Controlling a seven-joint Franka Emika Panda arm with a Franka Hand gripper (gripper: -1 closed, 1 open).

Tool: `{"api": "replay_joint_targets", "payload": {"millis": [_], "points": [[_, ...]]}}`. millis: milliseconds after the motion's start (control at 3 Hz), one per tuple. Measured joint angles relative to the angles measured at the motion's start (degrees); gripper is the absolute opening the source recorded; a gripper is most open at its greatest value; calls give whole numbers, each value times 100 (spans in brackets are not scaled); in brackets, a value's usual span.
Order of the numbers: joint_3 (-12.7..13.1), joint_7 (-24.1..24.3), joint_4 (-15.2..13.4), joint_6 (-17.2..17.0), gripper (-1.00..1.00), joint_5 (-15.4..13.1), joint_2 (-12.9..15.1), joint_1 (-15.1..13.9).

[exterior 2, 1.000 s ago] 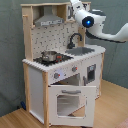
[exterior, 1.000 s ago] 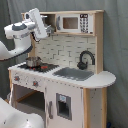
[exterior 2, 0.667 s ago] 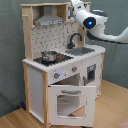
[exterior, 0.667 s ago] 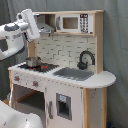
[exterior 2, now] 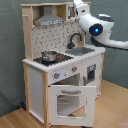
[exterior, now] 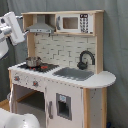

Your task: Play with the kitchen

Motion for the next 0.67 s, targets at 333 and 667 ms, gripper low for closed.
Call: {"api": "replay_joint_targets", "payload": {"millis": [333, 667], "points": [[1, 68, -266, -7, 100, 0, -408, 369], [49, -88, -571, 12, 100, -112, -824, 723]]}}
